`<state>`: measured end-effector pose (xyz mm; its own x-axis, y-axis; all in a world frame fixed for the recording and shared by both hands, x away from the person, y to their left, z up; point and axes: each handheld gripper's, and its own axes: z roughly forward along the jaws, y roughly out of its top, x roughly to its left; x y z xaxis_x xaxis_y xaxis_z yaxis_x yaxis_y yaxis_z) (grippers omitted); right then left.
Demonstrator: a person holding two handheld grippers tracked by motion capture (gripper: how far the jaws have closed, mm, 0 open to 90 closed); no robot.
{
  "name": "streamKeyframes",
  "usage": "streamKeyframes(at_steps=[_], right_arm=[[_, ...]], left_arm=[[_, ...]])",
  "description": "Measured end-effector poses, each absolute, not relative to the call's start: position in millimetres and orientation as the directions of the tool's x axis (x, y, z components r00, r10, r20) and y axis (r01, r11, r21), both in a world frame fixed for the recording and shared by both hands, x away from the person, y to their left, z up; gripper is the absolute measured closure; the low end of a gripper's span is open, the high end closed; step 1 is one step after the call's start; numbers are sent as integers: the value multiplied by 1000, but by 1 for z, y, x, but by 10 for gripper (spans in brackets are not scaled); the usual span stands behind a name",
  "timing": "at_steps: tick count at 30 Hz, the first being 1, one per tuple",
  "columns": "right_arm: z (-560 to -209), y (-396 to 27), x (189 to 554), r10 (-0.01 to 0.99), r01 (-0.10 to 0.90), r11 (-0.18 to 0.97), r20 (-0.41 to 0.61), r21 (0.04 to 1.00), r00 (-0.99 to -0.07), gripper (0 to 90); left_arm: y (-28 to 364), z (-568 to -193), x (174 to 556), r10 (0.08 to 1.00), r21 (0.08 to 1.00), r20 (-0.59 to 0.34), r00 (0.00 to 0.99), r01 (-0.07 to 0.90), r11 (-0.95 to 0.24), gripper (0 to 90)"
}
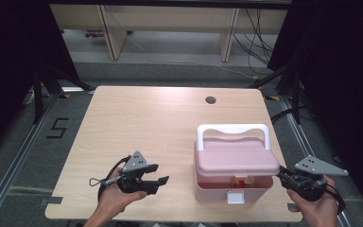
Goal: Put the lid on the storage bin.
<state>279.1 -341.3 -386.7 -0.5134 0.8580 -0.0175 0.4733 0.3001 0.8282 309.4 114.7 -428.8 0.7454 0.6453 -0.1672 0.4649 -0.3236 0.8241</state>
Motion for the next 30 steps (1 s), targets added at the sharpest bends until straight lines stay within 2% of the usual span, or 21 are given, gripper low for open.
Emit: streamKeyframes(at_steps=[1, 3, 5, 7, 9, 11, 12, 15, 18, 21, 22, 23, 26, 27, 28, 30], right_arm=[[-387, -339, 277, 866, 503, 277, 15, 819, -500, 844], [-389, -341, 278, 853, 475, 308, -18, 824, -521, 840], [-389, -339, 275, 862, 504, 284, 13, 816, -507, 840], [-391, -341, 276, 852, 480, 311, -17, 820, -523, 840], [-392, -339, 274, 855, 502, 290, 15, 815, -518, 838], [-392, -342, 275, 849, 473, 315, -21, 823, -528, 836], [-393, -340, 273, 856, 503, 288, 16, 815, -516, 835], [-393, -342, 273, 847, 482, 311, -8, 819, -532, 831], [-394, -342, 269, 859, 513, 279, 28, 812, -511, 825], [-396, -344, 269, 849, 486, 298, 5, 822, -529, 822], [-396, -343, 266, 859, 513, 275, 31, 813, -510, 820], [-397, -345, 268, 850, 489, 293, 11, 821, -527, 818], [-398, -345, 265, 856, 512, 276, 35, 813, -517, 817], [-399, -347, 265, 853, 492, 294, 7, 819, -522, 816], [-400, -346, 263, 859, 516, 270, 40, 813, -511, 817], [-401, -348, 264, 850, 494, 293, 13, 819, -526, 816]], left_arm=[[117, -430, 308, 645, 822, -169, 745, 468, -325, 424], [118, -431, 305, 655, 824, -166, 737, 469, -318, 424], [120, -433, 305, 650, 824, -170, 740, 469, -318, 424], [121, -434, 304, 654, 819, -160, 739, 469, -330, 424], [122, -435, 302, 654, 819, -167, 738, 473, -326, 424], [124, -436, 301, 654, 818, -159, 739, 470, -333, 423], [124, -436, 301, 654, 818, -159, 739, 470, -333, 423], [125, -438, 299, 647, 818, -162, 745, 469, -334, 417], [125, -439, 297, 653, 817, -168, 738, 475, -326, 409], [126, -441, 295, 654, 817, -157, 740, 469, -336, 408], [128, -441, 294, 648, 811, -150, 746, 468, -351, 408], [127, -442, 293, 652, 815, -161, 741, 473, -336, 408], [128, -444, 290, 654, 817, -161, 739, 471, -331, 408], [130, -444, 290, 658, 820, -160, 736, 470, -327, 408], [131, -444, 289, 655, 821, -167, 737, 472, -322, 408], [133, -444, 288, 658, 819, -159, 736, 471, -328, 408]])
